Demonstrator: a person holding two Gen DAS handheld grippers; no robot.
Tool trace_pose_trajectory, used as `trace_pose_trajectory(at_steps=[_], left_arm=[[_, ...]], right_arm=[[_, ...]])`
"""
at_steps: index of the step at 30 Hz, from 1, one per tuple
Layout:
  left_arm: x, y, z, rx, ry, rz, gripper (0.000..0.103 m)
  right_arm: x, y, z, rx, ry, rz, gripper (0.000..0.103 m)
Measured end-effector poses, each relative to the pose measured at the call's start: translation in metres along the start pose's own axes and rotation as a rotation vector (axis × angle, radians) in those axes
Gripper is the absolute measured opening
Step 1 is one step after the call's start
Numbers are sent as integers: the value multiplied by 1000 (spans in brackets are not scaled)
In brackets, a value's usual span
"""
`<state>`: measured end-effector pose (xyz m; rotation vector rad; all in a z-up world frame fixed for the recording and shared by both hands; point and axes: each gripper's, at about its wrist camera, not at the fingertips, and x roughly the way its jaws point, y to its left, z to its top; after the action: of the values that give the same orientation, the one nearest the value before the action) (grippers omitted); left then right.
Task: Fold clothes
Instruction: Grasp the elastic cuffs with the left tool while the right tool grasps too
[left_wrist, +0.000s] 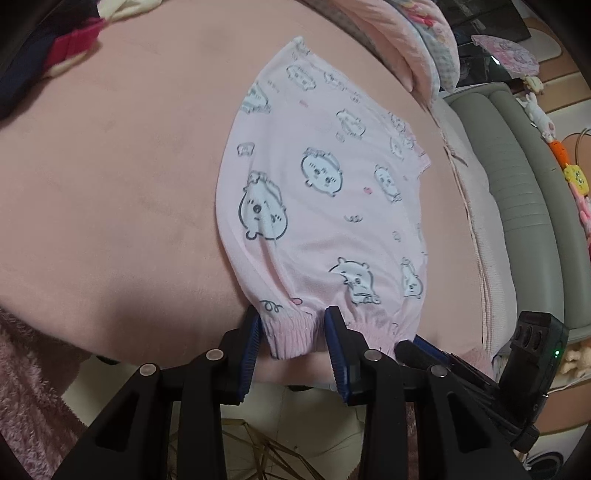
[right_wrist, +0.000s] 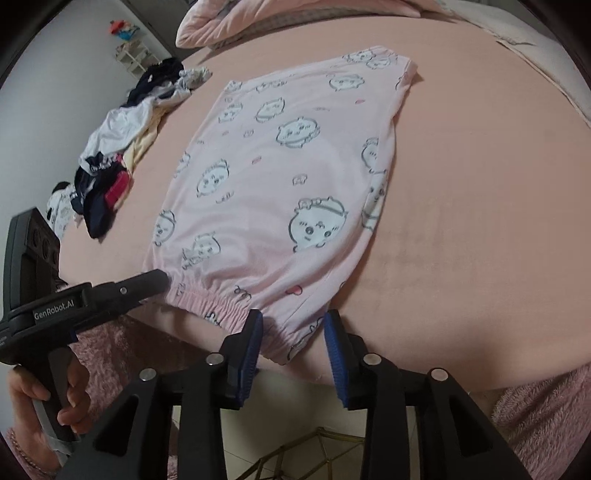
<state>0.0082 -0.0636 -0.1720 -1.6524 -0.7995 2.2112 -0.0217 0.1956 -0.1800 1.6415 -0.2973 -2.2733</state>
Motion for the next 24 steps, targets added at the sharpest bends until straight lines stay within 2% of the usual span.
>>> trace_pose_trajectory(at_steps=[3,4,5,6,7,9,17,22,24], left_arm=[[7,2,1,-5,2,-20,41],[8,2,1,-5,3,-24,42],[8,0,1,10,1,-15,42],[7,-2,0,20,-5,-8,40],[6,-4,-1,31,-16,0,30],[-1,-7,-3,30,-31,-15,16],[-25,-20,-20,30,-42,-100,15],[-7,-12,-35,2,35,-86,15],[-13,-14,-35,10,26,-103,15]], right_arm=[[8,-1,0,-24,5,10,53],[8,-1,0,-41,-5,14,53],[9,0,1,-58,-15,19,50],[9,1,1,-75,-25,24,36],[7,1,1,-75,-30,45,26],[1,0,1,-55,-43,60,16],[-51,4,-8,-64,-128,94,13],[-40,-15,-25,10,-54,91,12],[-43,-18,-28,24,-49,97,12]])
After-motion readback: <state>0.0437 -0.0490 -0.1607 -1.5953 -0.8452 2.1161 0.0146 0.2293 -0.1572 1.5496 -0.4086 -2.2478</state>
